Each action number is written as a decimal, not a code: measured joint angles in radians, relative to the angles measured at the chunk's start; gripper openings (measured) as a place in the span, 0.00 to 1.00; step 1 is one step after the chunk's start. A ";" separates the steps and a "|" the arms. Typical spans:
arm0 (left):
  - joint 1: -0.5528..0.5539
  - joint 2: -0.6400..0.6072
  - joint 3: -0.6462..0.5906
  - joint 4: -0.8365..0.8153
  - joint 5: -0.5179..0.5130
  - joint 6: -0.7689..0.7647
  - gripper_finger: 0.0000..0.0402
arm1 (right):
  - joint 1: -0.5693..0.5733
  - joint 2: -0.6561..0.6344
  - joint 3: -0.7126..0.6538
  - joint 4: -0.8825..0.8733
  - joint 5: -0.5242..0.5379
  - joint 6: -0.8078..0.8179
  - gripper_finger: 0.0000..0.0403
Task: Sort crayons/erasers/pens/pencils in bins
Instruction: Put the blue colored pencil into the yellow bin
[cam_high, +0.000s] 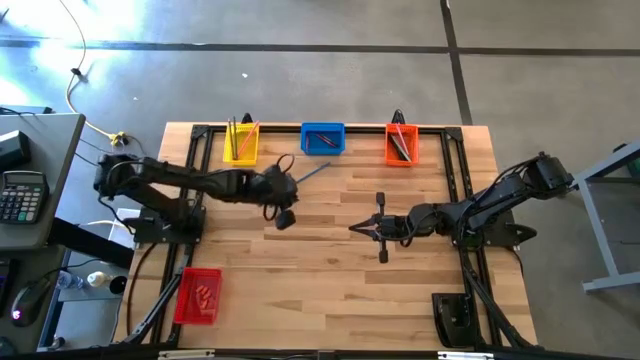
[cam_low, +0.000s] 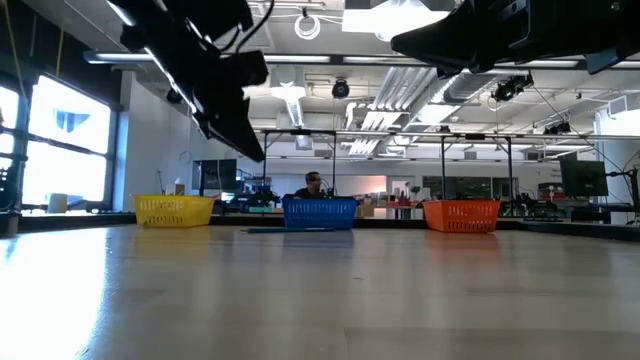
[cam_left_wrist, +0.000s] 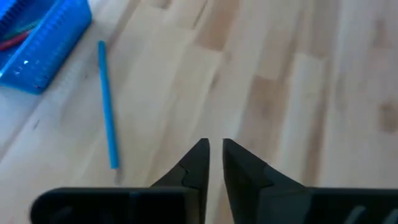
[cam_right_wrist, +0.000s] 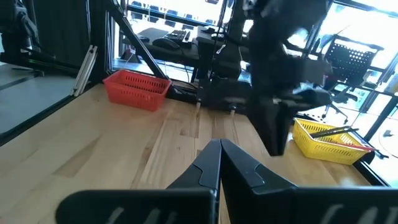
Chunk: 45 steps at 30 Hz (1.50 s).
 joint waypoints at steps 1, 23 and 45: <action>0.023 0.014 0.000 0.001 0.007 0.022 0.10 | 0.000 0.000 0.000 0.000 0.000 0.000 0.00; 0.348 0.321 0.000 0.142 0.155 0.230 0.30 | 0.000 0.000 0.000 -0.025 -0.001 -0.008 0.00; 0.291 0.333 0.005 0.032 0.166 0.444 0.02 | 0.000 0.000 0.000 -0.075 0.011 0.020 0.00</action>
